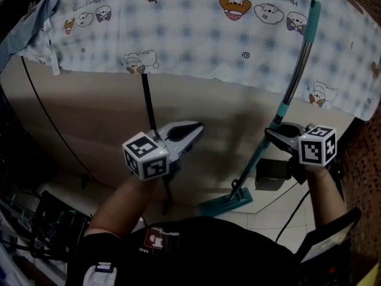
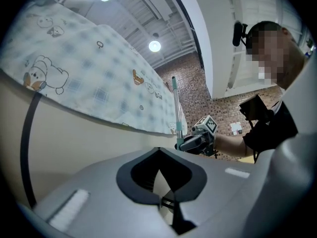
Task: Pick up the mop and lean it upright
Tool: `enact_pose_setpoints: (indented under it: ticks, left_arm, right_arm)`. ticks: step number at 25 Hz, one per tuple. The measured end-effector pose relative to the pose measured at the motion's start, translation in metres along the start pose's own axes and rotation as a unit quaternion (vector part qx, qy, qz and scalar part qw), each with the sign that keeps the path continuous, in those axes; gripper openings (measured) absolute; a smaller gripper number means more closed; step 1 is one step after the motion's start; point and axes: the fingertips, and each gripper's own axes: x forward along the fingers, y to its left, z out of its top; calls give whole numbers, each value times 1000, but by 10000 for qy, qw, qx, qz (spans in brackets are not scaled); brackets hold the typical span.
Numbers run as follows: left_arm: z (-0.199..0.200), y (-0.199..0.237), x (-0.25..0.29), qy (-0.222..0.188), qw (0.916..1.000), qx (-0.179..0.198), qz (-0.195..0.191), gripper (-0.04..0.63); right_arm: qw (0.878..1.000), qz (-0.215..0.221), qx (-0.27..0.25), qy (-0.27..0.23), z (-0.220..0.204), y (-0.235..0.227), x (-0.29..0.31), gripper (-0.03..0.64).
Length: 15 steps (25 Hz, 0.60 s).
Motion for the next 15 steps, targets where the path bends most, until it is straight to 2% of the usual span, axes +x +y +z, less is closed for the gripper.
enact_pose_setpoints:
  ticks: [7,15]
  left_arm:
    - [-30,-1,0,110,9999,-113,32,-2]
    - [-108,-8,-4,608,9977,-306,-22,-1]
  right_arm:
    - [9996,-172,15,222,-52,-12,31,141]
    - [9962,-403,254,729,-165,-27,79,141]
